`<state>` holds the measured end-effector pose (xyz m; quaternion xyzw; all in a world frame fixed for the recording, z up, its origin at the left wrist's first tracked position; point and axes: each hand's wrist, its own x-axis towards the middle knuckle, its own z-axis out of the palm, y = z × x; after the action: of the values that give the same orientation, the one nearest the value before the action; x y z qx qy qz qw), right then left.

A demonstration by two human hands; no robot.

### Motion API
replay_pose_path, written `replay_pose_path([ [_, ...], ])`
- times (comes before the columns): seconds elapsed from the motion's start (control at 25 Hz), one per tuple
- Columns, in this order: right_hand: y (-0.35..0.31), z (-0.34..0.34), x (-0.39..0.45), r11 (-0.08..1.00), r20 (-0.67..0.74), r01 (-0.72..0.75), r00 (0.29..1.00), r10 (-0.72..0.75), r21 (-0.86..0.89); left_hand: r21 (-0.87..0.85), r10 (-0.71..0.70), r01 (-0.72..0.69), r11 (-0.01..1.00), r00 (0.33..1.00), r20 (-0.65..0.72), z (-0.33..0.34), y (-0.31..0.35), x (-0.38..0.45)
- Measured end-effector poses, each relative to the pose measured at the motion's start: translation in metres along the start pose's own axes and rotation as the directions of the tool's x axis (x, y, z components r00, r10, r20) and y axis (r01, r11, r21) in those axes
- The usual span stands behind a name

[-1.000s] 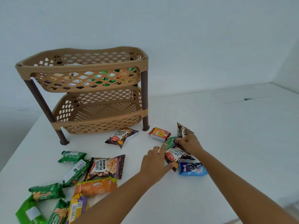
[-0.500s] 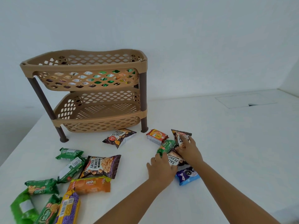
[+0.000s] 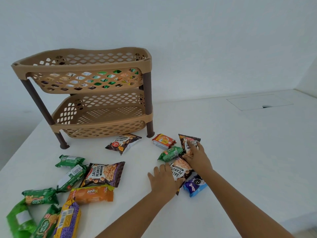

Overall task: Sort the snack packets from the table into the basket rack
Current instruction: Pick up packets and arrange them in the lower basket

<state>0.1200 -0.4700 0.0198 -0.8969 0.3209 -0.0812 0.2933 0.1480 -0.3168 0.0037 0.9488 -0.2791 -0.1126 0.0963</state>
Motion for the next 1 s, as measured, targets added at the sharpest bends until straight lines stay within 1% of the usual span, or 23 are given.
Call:
replay_pose_path([
  [0.12, 0.0, 0.001, -0.003, 1.0, -0.024, 0.006, 1.0, -0.006, 0.014, -0.026, 0.031, -0.033, 0.999, 0.997, -0.072, 0.007, -0.005, -0.005],
  [0.2, 0.0, 0.003, -0.005, 1.0, -0.03, 0.01, 0.999, -0.009, 0.021, -0.031, 0.087, -0.093, 0.995, 0.985, -0.152, 0.01, -0.01, -0.009],
  [0.28, 0.001, 0.005, -0.008, 0.999, -0.034, 0.043, 0.998, -0.044, -0.009, -0.024, 0.131, -0.139, 0.99, 0.968, -0.214, 0.012, -0.015, -0.017],
  [0.4, 0.003, 0.007, -0.009, 0.995, -0.029, 0.066, 0.997, -0.068, -0.073, -0.057, 0.138, -0.158, 0.986, 0.955, -0.263, 0.017, -0.025, -0.025],
  [0.48, 0.002, 0.005, -0.007, 0.997, -0.022, 0.056, 0.998, -0.057, -0.05, -0.076, 0.136, -0.165, 0.983, 0.947, -0.29, 0.015, -0.029, -0.025],
  [0.56, 0.0, 0.001, -0.002, 0.999, -0.017, 0.043, 0.999, -0.043, 0.031, -0.08, 0.126, -0.154, 0.985, 0.952, -0.279, 0.008, -0.034, -0.025],
  [0.68, -0.003, -0.01, 0.004, 0.969, -0.04, -0.01, 0.999, 0.021, 0.249, -0.084, 0.132, -0.161, 0.983, 0.951, -0.278, -0.004, -0.044, -0.03],
  [0.72, -0.002, -0.014, 0.005, 0.94, -0.043, -0.052, 0.997, 0.071, 0.338, -0.073, 0.138, -0.165, 0.984, 0.947, -0.29, -0.01, -0.05, -0.034],
  [0.76, -0.002, -0.017, 0.004, 0.896, -0.034, -0.101, 0.991, 0.128, 0.431, -0.061, 0.156, -0.186, 0.981, 0.931, -0.331, -0.018, -0.056, -0.038],
  [0.84, -0.002, -0.024, -0.001, 0.794, -0.001, -0.163, 0.979, 0.202, 0.586, -0.026, 0.214, -0.248, 0.968, 0.879, -0.426, -0.04, -0.07, -0.048],
  [0.88, -0.005, -0.026, -0.005, 0.761, 0.006, -0.163, 0.979, 0.205, 0.628, 0.003, 0.237, -0.269, 0.963, 0.842, -0.485, -0.051, -0.079, -0.05],
  [0.92, -0.012, -0.028, -0.01, 0.752, -0.002, -0.142, 0.982, 0.188, 0.644, -0.008, 0.243, -0.284, 0.959, 0.833, -0.497, -0.064, -0.088, -0.051],
  [1.0, -0.036, -0.026, -0.02, 0.771, -0.029, -0.058, 0.995, 0.099, 0.634, -0.022, 0.192, -0.238, 0.971, 0.832, -0.52, -0.09, -0.111, -0.047],
])
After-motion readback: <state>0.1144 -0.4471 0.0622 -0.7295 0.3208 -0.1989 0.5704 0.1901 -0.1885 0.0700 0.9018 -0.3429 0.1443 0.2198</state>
